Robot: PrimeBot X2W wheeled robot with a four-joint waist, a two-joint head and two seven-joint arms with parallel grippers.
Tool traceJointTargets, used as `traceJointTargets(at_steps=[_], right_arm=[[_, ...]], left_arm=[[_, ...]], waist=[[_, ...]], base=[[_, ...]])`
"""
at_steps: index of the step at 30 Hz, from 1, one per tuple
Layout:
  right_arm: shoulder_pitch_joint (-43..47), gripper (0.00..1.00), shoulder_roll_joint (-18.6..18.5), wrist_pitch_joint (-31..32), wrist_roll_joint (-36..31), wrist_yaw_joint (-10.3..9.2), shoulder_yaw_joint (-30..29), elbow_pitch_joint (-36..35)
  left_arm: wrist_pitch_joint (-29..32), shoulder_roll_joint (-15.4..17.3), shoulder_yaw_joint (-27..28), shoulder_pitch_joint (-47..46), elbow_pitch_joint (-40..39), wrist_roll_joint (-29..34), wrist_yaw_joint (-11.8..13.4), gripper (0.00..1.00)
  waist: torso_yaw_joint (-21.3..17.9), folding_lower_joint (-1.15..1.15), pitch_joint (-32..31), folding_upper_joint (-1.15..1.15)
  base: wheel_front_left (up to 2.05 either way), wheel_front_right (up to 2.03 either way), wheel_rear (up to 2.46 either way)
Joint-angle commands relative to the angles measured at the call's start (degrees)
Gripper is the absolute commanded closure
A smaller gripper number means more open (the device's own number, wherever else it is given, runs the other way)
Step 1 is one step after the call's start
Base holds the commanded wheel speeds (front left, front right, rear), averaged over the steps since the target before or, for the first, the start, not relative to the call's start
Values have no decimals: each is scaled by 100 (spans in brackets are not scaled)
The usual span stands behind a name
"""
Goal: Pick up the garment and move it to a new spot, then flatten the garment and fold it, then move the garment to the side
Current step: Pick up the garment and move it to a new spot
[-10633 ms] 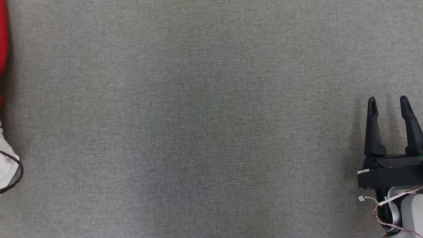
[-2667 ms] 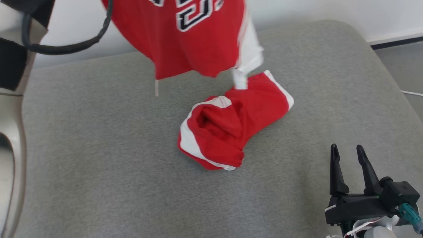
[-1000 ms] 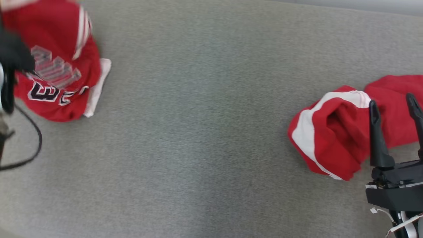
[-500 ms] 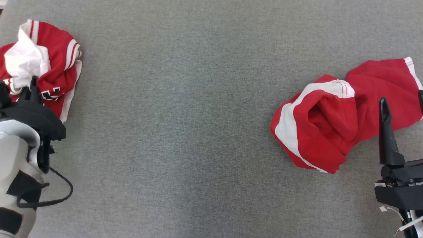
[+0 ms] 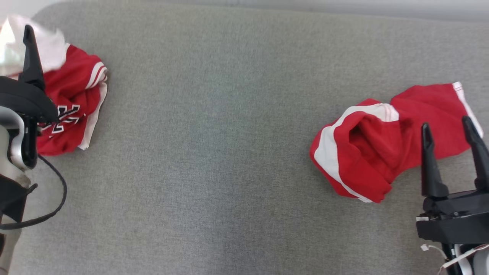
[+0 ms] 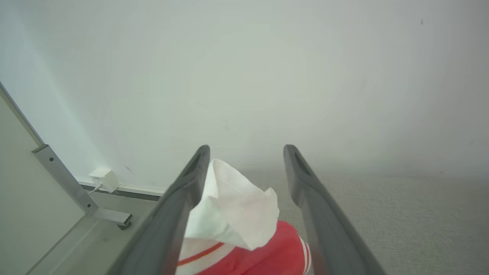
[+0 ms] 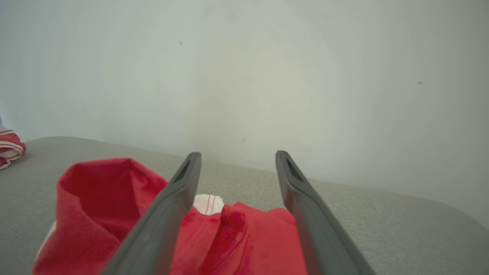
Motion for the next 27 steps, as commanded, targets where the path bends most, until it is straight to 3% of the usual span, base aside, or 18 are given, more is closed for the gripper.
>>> traceJointTargets(at_steps=[1, 13, 20, 27], right_arm=[[45, 0, 69, -84, 33, -13, 32, 83], [102, 0, 370, -383, 104, -13, 141, 675], [242, 0, 475, -509, 123, -13, 201, 1040], [386, 0, 524, -585, 165, -13, 162, 1213]], left_arm=[[-17, 64, 21, 95, -175, 152, 37, 0], [-18, 39, 53, 452, -1419, 659, 110, 0], [-18, -12, 85, 1337, -2105, 660, 178, 0], [-19, -135, 247, 2415, -2847, 655, 384, 0]], waist=[[-151, 0, -228, 0], [-800, 0, -889, 0], [-1317, 0, -1273, 0], [-1443, 0, -1475, 0]], base=[[0, 0, 0], [0, 0, 0], [0, 0, 0], [0, 0, 0]])
